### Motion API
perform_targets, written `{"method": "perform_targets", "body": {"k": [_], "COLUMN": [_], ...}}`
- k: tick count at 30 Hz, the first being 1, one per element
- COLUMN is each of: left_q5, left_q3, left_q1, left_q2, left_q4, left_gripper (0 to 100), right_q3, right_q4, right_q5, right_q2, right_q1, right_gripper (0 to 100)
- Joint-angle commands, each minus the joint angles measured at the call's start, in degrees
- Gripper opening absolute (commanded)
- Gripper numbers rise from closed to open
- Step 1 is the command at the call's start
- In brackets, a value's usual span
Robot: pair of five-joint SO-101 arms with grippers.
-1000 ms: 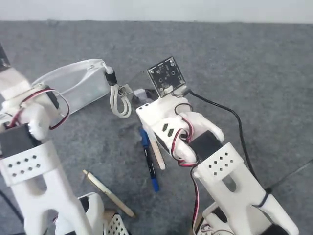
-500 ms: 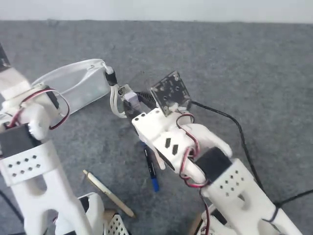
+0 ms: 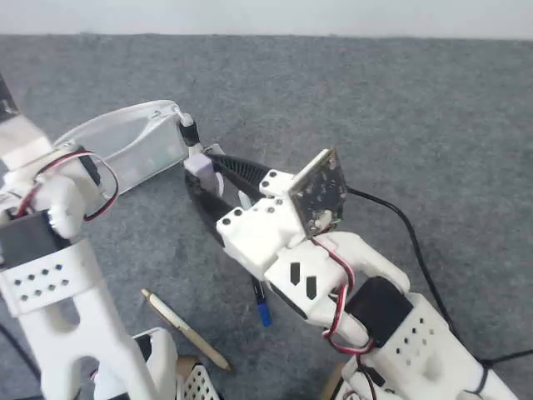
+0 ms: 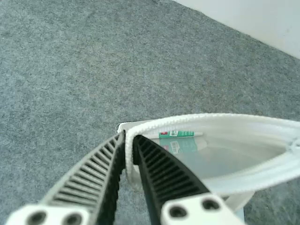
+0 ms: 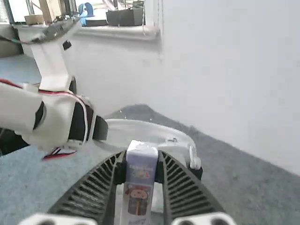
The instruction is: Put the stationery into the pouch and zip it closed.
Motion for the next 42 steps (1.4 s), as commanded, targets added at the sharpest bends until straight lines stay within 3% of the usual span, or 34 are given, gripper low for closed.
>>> {"method": "perform_targets", "body": {"k": [1,16,23,33,42], "left_q5": [0.53,0.35,0.35,0.44,0.44], "left_q3": [-1.80,-1.71,-1.36,-1.36,-1.36], "left_q1": [0.00,3.96,3.96,4.04,4.04], "left_q2": [0.00,0.00,0.00,0.00,0.00], "left_q4": [-1.23,-0.09,-0.44,-0.53,-0.53], "left_gripper": [1,1,1,1,1], "right_q3": [-0.62,-0.70,-0.70,-0.97,-5.54], "right_q4": [-6.55,-43.65,-61.05,-70.73,-72.92], "right_q5": [-0.18,0.26,6.51,6.07,6.15], "right_q2": [-1.10,19.03,31.87,43.47,51.21], "right_q1": [-0.57,-0.31,0.48,0.40,1.89], "right_gripper": [0.6,0.6,0.6,0.6,0.6]}}
